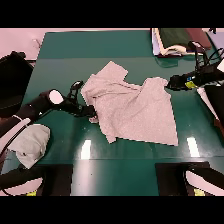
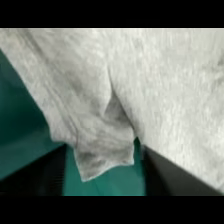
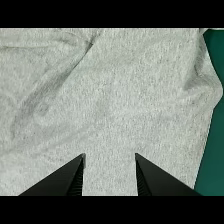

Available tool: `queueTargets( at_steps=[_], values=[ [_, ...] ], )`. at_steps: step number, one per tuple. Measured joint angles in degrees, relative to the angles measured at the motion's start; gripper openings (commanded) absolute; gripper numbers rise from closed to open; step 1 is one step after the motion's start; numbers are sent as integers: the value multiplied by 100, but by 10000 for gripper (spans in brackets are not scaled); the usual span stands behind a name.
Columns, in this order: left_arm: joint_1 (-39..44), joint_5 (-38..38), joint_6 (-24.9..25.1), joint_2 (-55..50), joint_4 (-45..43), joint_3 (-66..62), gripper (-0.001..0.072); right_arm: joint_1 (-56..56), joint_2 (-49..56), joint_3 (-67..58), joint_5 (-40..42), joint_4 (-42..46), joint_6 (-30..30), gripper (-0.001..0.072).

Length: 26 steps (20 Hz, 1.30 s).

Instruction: Fold the shirts.

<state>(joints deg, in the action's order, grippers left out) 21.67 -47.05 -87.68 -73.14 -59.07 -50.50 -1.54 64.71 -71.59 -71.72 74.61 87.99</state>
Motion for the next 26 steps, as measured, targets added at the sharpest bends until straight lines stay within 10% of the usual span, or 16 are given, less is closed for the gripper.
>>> queueTargets(
  at_steps=[10, 11, 12, 13, 26],
  values=[
    [-1189, -492, -55, 439, -1259, -1115, 26, -9, -22, 31, -232, -155, 0, 365],
    [-1384, -557, -52, 472, -1370, -1220, 188, -9, -22, 31, -240, -157, 0, 365],
    [-1569, -625, -35, 494, -1453, -1296, 523, -9, -22, 31, -249, -157, 0, 365],
    [-1738, -662, -26, 511, -1517, -1353, 580, -9, -22, 31, -258, -157, 0, 365],
    [-1939, -702, 223, 551, -483, 393, 583, -9, -22, 31, -166, -157, 2, 365]
  ],
)
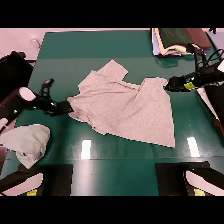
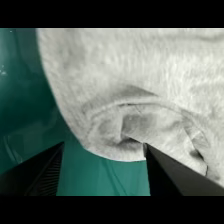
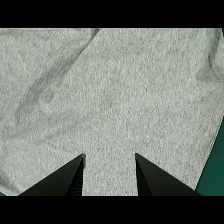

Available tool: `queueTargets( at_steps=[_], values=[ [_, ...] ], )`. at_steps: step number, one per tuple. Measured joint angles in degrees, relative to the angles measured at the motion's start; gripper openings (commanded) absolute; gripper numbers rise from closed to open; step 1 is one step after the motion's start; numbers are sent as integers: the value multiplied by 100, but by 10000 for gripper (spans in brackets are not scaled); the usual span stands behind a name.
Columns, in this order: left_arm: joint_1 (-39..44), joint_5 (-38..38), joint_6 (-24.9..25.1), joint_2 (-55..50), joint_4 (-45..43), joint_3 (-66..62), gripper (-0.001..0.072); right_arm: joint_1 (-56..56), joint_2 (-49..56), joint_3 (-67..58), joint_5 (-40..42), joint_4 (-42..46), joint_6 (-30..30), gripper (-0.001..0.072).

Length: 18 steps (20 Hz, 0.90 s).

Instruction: Fold the shirts.

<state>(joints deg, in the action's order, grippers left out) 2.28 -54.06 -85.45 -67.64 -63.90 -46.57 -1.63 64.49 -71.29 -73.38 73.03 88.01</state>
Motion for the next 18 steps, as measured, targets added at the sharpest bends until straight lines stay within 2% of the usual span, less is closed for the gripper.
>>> queueTargets(
  at_steps=[3, 4, 5, 8, 9, 10, 15, 16, 17, 18],
  values=[
    [203, 293, -2, 0, 109, 304, 580, 0, 0, 0, 0, 0, 0, 365],
    [234, 365, -4, 0, 120, 354, 450, 0, 0, 0, -2, 0, 0, 365],
    [264, 435, -9, 0, 122, 398, 356, 0, 0, 0, -2, 0, 0, 365],
    [304, 654, -17, 0, 149, 459, 340, 0, 0, 0, -20, 0, 0, 365],
    [310, 702, -20, 0, 149, 468, 52, 0, 0, 0, -59, 0, 0, 365],
    [323, 743, -20, 0, 146, 479, 23, 26, 0, 7, -129, 2, 0, 365],
    [269, 782, -15, 0, -149, 328, 23, 684, -267, 592, -568, 42, -33, 366],
    [238, 717, -15, 0, -229, 249, 24, 935, -396, 872, -645, 44, -57, 401],
    [225, 651, -2, 0, -306, 168, 24, 1257, -546, 1226, -680, 46, -83, 510],
    [208, 590, 2, 0, -352, 105, 24, 1589, -678, 1587, -710, 57, -127, 530]
  ],
)
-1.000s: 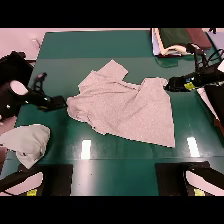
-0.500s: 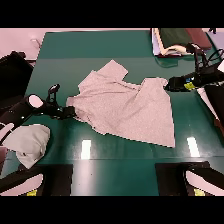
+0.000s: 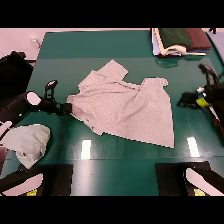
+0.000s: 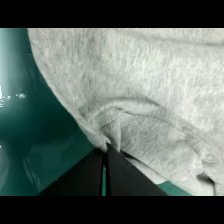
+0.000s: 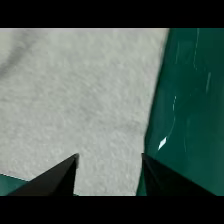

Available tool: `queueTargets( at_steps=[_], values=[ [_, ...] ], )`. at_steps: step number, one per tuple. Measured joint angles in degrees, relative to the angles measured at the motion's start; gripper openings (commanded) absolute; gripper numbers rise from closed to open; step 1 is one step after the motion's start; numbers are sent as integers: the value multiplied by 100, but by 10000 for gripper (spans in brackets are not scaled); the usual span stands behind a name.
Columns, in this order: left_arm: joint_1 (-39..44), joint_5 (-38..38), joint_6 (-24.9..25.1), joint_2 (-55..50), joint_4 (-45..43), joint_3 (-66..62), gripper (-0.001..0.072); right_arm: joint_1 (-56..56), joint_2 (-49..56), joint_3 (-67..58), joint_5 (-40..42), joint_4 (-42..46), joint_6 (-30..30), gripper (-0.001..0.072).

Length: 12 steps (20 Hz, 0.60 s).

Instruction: Fold the shirts.

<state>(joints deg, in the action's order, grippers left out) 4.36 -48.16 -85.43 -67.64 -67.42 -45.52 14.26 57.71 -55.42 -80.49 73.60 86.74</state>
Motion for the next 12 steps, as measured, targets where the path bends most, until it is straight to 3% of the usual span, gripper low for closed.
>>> queueTargets(
  at_steps=[2, 5, 10, 12],
  values=[
    [-15, -81, 20, 0, -74, -81, 24, 739, -210, 789, -72, -7, -105, 528],
    [-26, -146, 33, 0, -129, -138, 23, 1705, -278, 1851, -155, -310, -463, 440],
    [-33, -155, 39, 0, -151, -164, 24, 1956, 83, 2817, -118, -909, -881, 422],
    [-33, -146, 39, 0, -144, -168, 23, 1707, 236, 2977, -42, -1117, -942, 253]
  ],
)
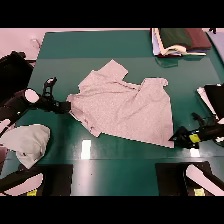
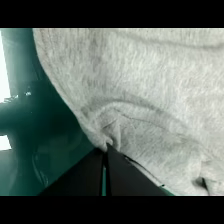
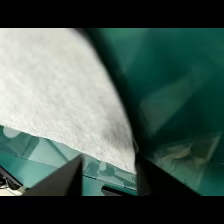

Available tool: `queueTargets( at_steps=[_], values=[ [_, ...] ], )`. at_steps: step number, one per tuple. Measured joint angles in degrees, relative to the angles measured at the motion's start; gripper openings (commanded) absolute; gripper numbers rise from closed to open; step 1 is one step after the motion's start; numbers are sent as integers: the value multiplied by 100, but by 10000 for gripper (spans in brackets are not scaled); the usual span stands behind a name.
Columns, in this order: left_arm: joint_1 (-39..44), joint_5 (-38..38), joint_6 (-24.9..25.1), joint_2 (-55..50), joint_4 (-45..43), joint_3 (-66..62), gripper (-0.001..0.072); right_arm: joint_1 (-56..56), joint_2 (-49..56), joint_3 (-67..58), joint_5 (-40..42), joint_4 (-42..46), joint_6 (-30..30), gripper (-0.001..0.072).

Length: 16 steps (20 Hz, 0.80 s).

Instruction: Fold the shirts.

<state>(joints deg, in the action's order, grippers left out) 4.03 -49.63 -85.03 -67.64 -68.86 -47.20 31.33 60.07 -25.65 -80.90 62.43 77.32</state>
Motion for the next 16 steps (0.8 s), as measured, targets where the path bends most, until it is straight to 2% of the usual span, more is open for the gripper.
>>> queueTargets(
  at_steps=[2, 3, 6, 9, 16],
  values=[
    [0, -2, 0, 7, 11, 0, 23, -295, 52, 83, 214, -175, -42, 62],
    [0, -24, 0, 33, 13, 0, 23, -439, 2, 103, 330, -201, -52, 12],
    [0, -103, 0, 332, 11, -72, 23, -811, -417, -74, 520, -302, -74, 12],
    [-90, -221, 0, 922, -13, -562, 23, -981, -1027, -863, 404, -376, 7, 12],
    [-579, -459, 0, 2146, -63, -3550, 23, -994, -2017, -4708, 551, -407, 199, 11]
  ],
)
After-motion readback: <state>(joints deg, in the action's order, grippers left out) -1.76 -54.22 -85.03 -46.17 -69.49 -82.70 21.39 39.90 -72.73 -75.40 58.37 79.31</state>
